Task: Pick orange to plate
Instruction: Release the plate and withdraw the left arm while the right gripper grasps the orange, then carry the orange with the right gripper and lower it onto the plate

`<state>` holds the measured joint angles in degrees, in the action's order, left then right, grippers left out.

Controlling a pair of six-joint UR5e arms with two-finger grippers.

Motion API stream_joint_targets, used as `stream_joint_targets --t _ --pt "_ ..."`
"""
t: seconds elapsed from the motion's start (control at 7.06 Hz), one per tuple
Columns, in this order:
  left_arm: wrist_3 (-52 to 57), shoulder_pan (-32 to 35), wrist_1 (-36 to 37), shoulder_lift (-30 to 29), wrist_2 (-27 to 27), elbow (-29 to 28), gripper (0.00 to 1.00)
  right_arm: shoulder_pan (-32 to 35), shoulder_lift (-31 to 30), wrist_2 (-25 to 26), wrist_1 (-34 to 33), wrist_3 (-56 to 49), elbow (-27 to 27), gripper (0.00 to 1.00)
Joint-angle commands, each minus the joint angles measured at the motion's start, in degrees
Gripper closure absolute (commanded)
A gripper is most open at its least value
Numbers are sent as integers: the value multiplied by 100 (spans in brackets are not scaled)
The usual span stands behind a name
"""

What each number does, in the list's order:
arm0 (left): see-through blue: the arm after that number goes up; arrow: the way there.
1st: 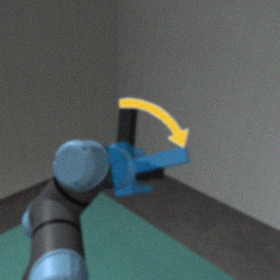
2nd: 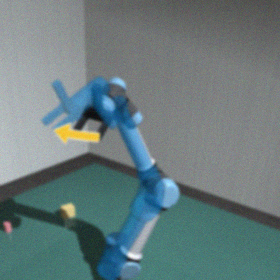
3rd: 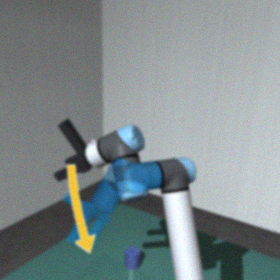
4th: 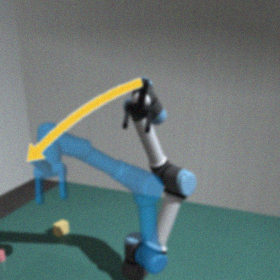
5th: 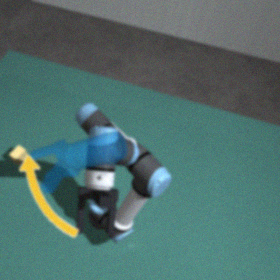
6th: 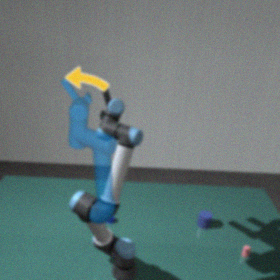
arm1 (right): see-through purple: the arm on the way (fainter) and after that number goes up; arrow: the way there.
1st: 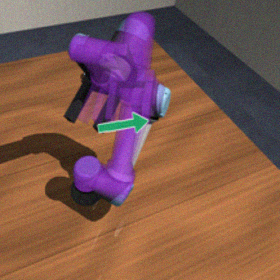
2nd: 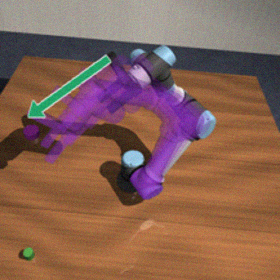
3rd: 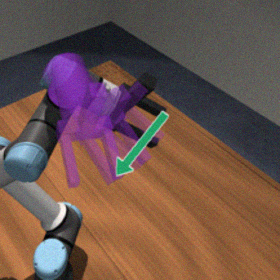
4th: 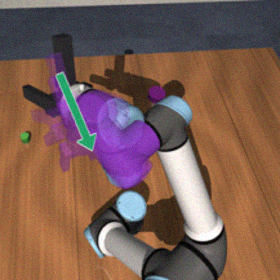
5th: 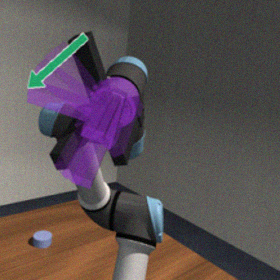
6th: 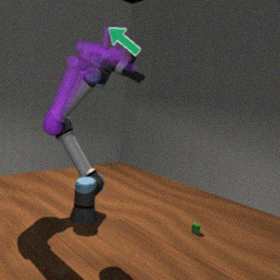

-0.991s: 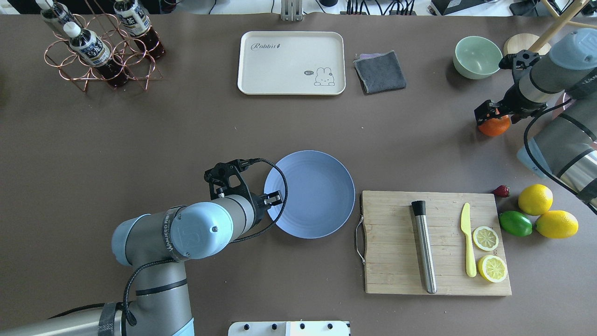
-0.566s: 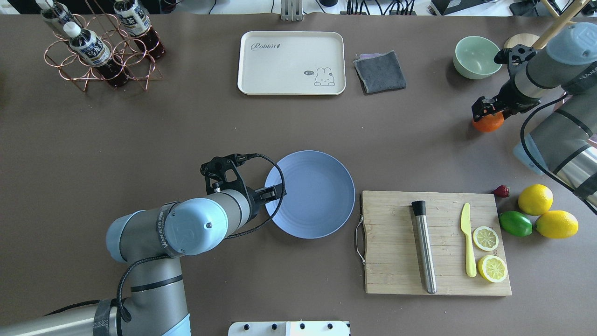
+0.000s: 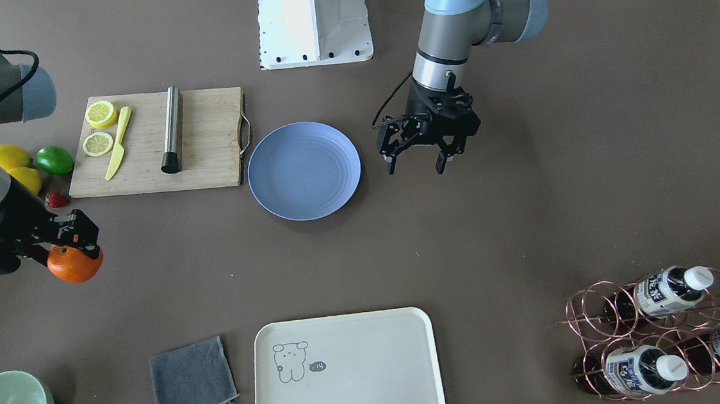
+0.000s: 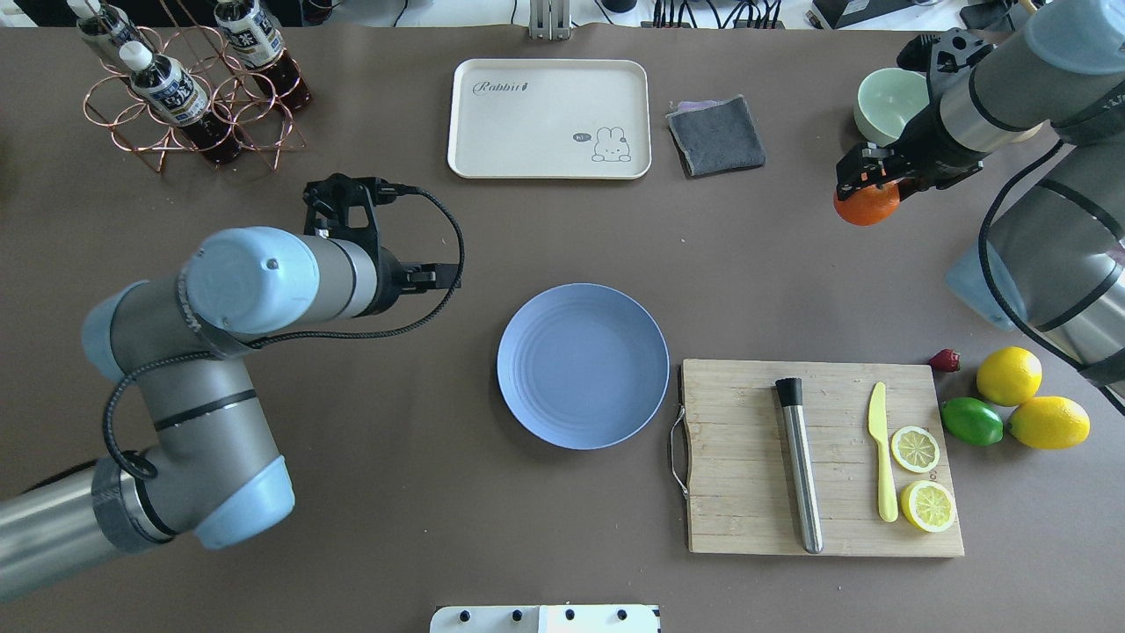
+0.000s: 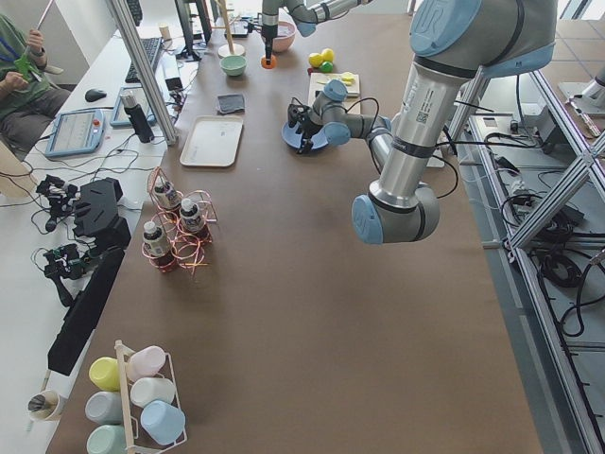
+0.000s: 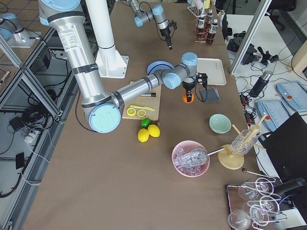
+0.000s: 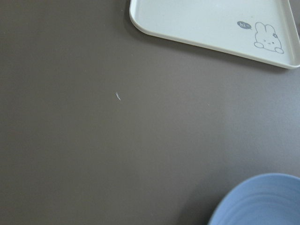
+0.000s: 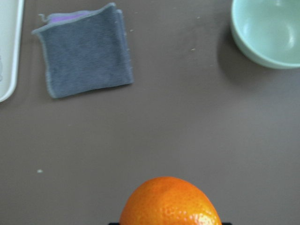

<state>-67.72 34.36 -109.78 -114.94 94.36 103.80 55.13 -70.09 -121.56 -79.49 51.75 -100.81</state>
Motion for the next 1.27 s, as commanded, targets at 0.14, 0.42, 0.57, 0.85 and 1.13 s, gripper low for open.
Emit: stream_joint_targets --t 0.14,0.42,0.57,0.85,1.13 --pt "1387 1561 -69 514 1161 61 2 -1511 889 1263 -399 1801 -414 100" --pt "2411 2021 -210 823 1155 0 2 -2205 1085 1870 -497 2128 -387 100" --pt "2412 2039 -210 832 1120 -183 2 -2513 1094 2091 -497 2225 -370 100" --pt "2404 2171 -193 1016 1155 -333 2 -3059 1531 2548 -462 2443 224 100" --pt "2404 2285 -184 1043 1190 -378 2 -3202 1578 2699 -436 2463 421 100"
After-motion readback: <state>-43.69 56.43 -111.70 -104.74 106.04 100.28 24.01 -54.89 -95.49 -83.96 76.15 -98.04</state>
